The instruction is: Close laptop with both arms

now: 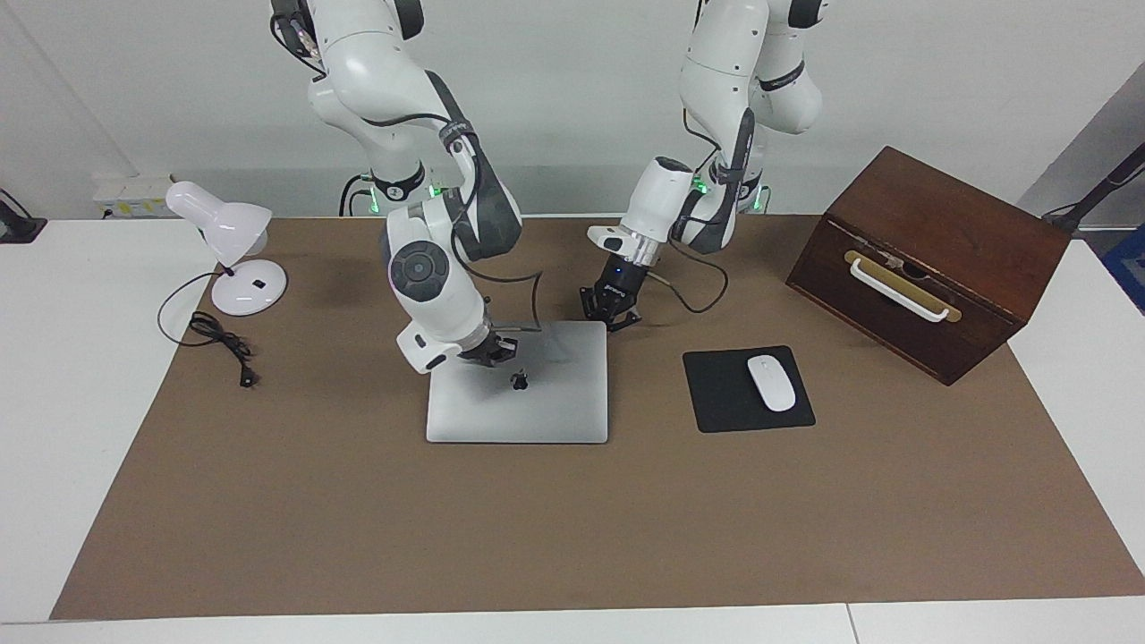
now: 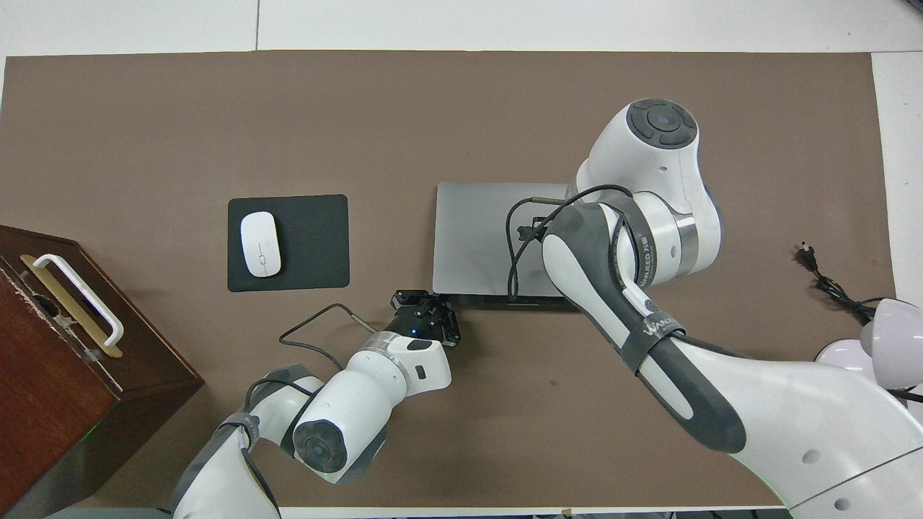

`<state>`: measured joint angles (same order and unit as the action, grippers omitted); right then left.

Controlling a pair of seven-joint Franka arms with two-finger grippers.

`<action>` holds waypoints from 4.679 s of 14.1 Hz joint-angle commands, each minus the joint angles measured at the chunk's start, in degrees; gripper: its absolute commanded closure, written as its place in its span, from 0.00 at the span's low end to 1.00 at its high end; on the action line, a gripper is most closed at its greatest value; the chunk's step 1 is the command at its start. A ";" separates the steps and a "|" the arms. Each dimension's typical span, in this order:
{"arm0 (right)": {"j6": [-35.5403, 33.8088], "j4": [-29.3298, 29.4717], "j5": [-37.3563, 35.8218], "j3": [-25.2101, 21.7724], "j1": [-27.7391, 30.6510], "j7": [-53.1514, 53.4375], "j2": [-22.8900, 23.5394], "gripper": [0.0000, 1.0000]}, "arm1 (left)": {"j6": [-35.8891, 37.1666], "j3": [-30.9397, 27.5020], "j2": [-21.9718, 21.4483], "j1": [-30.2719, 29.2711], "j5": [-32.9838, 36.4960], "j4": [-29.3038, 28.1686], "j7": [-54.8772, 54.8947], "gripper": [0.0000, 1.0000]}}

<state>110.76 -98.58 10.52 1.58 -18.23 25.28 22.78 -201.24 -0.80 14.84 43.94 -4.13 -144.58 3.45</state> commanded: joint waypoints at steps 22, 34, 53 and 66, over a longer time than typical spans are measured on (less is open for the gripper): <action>4.03 -4.70 1.87 0.00 0.04 0.04 -2.74 1.00 | 0.76 -1.40 0.63 0.45 -1.06 -3.17 1.30 1.00; -1.17 4.70 0.90 -0.88 3.28 -0.92 -4.50 1.00 | 5.74 -1.31 -4.35 0.01 -6.42 -2.82 0.24 1.00; -12.83 19.30 -13.52 -0.88 20.42 -31.78 -10.91 0.00 | 84.16 -1.40 -29.42 -25.46 3.69 23.19 4.02 0.00; -18.73 15.97 -11.60 -0.88 25.43 -37.94 -21.89 0.00 | 101.20 -1.40 -26.54 -41.21 3.69 42.07 4.02 0.00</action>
<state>92.39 -79.23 -2.11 0.00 6.13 -11.48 3.49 -104.27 -2.85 -14.33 3.50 -1.44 -107.77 7.19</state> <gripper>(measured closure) 0.000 0.000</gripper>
